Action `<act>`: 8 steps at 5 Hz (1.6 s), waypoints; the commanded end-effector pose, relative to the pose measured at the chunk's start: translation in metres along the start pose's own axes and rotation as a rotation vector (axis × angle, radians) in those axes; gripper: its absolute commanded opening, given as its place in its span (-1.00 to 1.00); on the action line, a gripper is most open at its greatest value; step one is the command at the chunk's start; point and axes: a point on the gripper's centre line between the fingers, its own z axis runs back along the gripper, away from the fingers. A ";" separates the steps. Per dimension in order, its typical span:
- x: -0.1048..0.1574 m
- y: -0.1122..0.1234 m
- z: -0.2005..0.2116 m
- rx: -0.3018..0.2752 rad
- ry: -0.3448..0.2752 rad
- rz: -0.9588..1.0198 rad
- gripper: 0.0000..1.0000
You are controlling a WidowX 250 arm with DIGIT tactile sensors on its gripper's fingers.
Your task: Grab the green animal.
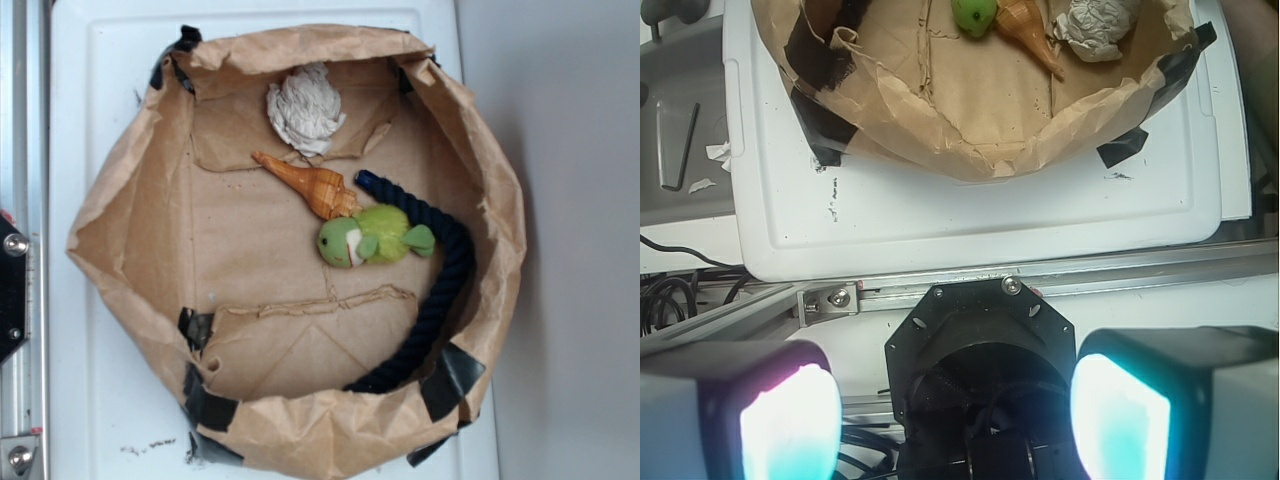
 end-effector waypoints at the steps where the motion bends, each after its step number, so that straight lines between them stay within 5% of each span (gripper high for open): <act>1: 0.000 0.000 0.000 0.000 0.000 0.000 1.00; 2: 0.008 -0.009 0.000 0.004 -0.057 0.048 1.00; 4: 0.095 -0.007 -0.028 0.015 -0.079 0.086 1.00; 5: 0.114 0.000 -0.030 0.009 -0.104 0.100 1.00; 7: 0.113 0.021 -0.033 -0.048 -0.247 -0.072 1.00; 8: 0.129 0.030 -0.046 -0.053 -0.242 -0.149 1.00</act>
